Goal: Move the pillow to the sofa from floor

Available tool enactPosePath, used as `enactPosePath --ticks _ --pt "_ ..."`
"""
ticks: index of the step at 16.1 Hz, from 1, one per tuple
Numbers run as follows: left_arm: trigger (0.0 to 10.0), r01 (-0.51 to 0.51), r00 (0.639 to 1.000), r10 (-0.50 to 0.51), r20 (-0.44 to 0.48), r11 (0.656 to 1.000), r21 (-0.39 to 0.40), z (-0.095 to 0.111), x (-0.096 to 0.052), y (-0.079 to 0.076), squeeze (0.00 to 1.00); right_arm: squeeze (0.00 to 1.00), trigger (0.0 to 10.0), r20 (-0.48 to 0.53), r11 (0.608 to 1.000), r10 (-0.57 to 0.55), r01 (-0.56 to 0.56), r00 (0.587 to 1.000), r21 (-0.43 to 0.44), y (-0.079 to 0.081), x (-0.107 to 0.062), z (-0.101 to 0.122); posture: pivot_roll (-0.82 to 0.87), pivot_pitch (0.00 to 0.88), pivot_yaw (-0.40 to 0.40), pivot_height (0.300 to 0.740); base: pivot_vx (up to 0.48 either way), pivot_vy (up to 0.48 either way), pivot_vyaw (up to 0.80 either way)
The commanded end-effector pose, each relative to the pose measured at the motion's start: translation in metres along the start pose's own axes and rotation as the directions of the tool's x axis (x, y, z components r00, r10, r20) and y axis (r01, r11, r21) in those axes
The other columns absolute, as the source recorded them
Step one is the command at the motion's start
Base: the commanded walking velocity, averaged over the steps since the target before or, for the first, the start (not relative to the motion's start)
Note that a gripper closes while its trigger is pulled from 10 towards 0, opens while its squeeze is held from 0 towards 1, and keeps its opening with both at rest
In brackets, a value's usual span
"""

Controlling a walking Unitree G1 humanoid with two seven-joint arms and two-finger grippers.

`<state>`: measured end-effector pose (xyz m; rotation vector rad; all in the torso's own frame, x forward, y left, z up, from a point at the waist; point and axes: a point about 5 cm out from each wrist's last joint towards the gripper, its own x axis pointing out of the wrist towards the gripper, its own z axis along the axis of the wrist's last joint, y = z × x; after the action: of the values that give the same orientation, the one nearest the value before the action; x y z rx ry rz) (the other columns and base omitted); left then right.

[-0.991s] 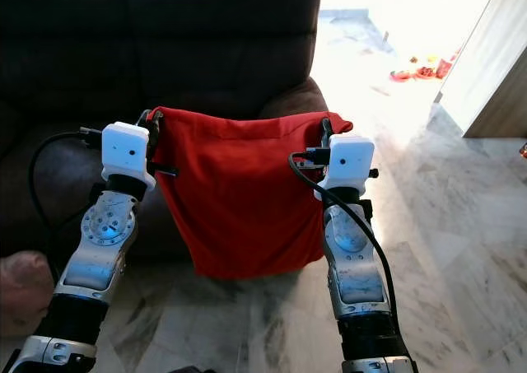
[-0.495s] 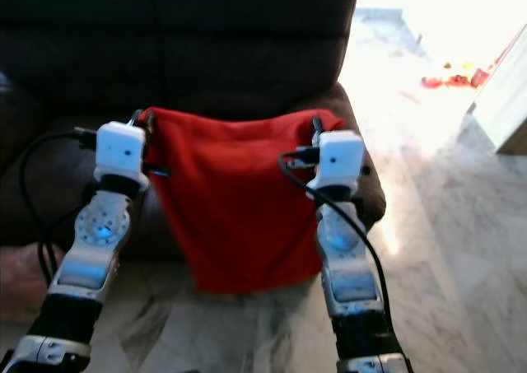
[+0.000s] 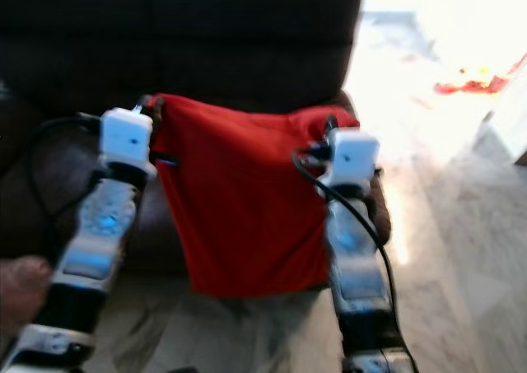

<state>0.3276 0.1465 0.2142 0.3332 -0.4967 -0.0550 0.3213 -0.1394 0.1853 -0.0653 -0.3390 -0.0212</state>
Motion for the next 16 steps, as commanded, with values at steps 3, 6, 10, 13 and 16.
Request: enactPosePath --ticks 3,6,10,13,16 --pt "10.0 -0.031 0.980 0.034 0.195 0.999 -0.016 0.046 0.020 0.008 0.00 0.00 10.0 0.167 1.000 -0.021 0.022 0.986 -0.002 -0.009 0.012 0.041 0.02 0.000 -0.006 0.740 0.340 0.000 0.00" --pt "10.0 -0.026 0.971 0.028 0.236 1.000 -0.013 0.059 0.026 0.009 0.00 0.00 10.0 0.271 1.000 -0.025 0.024 0.962 0.007 -0.010 0.021 0.074 0.02 0.000 -0.005 0.740 0.338 0.000 0.00" --pt "10.0 -0.042 0.961 0.042 0.275 0.999 -0.005 0.071 0.031 0.014 0.00 0.00 10.0 0.321 1.000 -0.026 0.027 0.947 0.000 -0.013 0.024 0.091 0.03 0.000 -0.011 0.740 0.337 0.000 0.00" --pt "10.0 -0.043 0.963 0.044 0.264 0.999 -0.010 0.069 0.030 0.014 0.00 0.00 10.0 0.343 0.999 -0.032 0.034 0.939 0.002 -0.016 0.026 0.102 0.02 0.000 -0.009 0.740 0.337 0.000 0.00" --pt "10.0 -0.040 0.966 0.042 0.255 0.999 -0.013 0.067 0.028 0.012 0.00 0.00 10.0 0.332 0.999 -0.034 0.035 0.943 0.002 -0.016 0.025 0.100 0.02 0.000 -0.012 0.740 0.339 0.000 0.00"
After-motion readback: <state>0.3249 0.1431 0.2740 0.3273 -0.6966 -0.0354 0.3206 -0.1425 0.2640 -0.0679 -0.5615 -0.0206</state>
